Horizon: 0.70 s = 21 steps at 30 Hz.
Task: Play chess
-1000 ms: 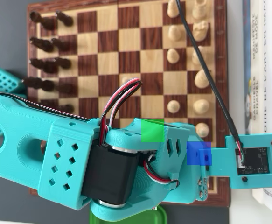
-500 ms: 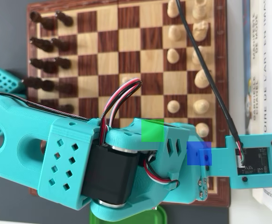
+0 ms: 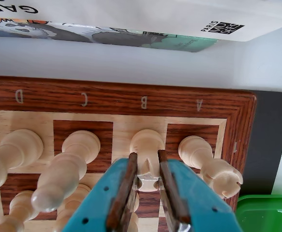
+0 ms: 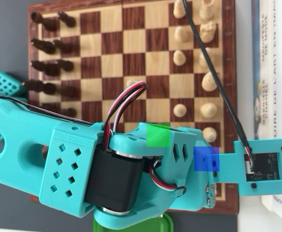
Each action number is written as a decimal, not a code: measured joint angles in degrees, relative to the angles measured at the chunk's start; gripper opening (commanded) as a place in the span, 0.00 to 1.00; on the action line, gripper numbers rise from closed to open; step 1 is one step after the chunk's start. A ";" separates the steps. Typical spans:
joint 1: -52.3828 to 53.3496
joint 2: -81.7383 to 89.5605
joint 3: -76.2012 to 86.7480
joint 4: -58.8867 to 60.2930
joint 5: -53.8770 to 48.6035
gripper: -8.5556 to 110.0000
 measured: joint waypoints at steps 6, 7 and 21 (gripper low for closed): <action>0.00 0.18 0.00 0.00 0.00 0.10; 0.00 0.35 0.00 0.00 0.00 0.10; 0.00 5.62 0.00 3.60 0.00 0.10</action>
